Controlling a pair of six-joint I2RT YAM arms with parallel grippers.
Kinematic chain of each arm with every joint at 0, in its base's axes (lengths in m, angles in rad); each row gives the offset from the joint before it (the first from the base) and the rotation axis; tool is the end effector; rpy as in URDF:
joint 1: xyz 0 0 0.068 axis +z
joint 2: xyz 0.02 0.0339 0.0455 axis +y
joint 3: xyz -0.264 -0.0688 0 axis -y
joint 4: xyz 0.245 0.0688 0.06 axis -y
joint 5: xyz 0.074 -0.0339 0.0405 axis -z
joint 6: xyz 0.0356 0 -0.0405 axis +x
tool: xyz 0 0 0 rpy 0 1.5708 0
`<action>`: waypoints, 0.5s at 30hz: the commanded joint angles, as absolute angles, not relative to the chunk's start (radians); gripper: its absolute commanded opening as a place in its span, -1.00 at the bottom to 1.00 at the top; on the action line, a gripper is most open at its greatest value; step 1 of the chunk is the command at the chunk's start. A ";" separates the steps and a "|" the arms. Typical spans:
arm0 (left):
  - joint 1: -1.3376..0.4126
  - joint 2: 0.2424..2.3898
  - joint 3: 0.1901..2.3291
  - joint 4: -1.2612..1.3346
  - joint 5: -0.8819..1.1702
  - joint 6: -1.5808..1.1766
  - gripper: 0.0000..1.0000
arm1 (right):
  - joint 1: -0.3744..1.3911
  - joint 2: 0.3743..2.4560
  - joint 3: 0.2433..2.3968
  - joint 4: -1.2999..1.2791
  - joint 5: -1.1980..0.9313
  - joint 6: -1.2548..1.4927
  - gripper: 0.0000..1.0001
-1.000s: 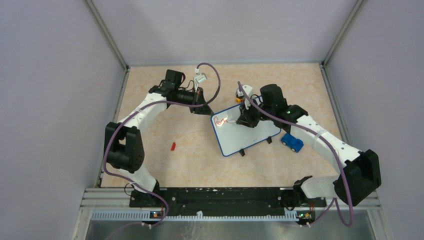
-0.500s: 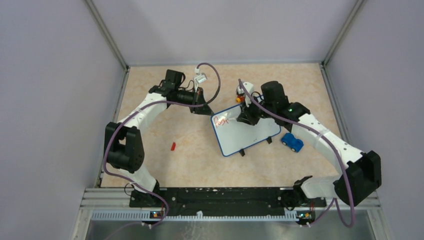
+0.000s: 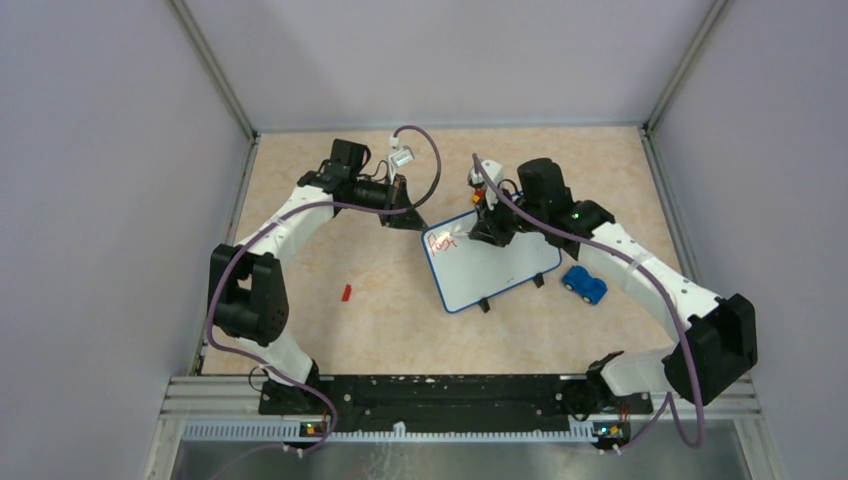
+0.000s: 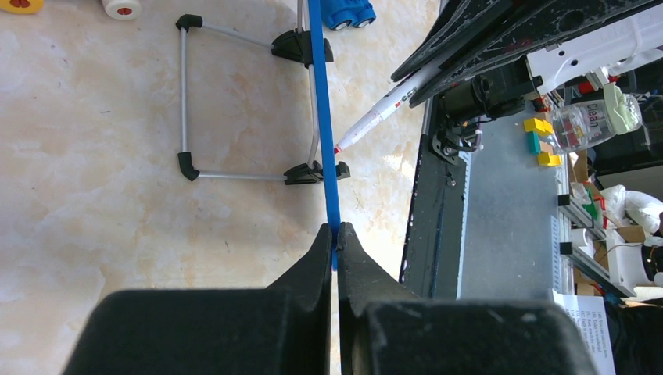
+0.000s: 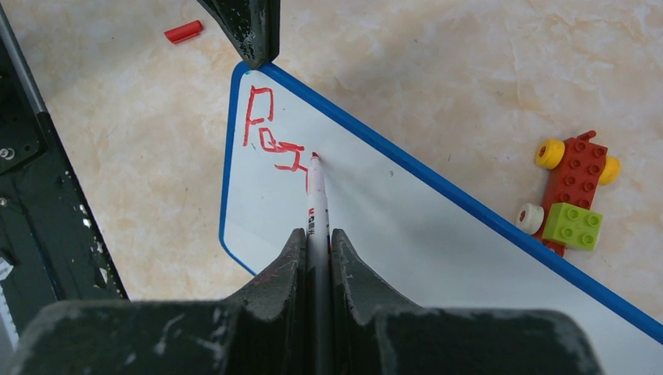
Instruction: Write a sentence on the whiteboard
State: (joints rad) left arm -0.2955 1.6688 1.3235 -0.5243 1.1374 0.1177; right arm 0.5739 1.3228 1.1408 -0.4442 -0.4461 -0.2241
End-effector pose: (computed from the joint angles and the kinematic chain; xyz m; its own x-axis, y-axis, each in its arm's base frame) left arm 0.3293 -0.1340 0.2818 -0.6458 0.2481 -0.7221 0.7635 0.2035 -0.6129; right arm 0.2377 0.1720 0.3219 -0.3058 -0.4364 -0.8462 -0.8731 0.4829 0.0665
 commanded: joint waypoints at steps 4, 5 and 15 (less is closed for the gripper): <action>-0.307 1.626 1.318 -0.525 1.161 0.125 -1.00 | 0.584 1.342 1.164 -0.413 -0.425 -0.228 -1.00; -0.307 1.626 1.316 -0.525 1.162 0.124 -1.00 | 0.584 1.340 1.160 -0.415 -0.424 -0.226 -1.00; -0.307 1.626 1.318 -0.525 1.159 0.124 -1.00 | 0.584 1.323 1.149 -0.446 -0.423 -0.240 -1.00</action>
State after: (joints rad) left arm -0.2951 1.6688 1.3235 -0.5240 1.1290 0.1181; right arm 0.5758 1.3376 1.1404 -0.4427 -0.4454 -0.2249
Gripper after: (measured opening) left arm 0.007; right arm 0.089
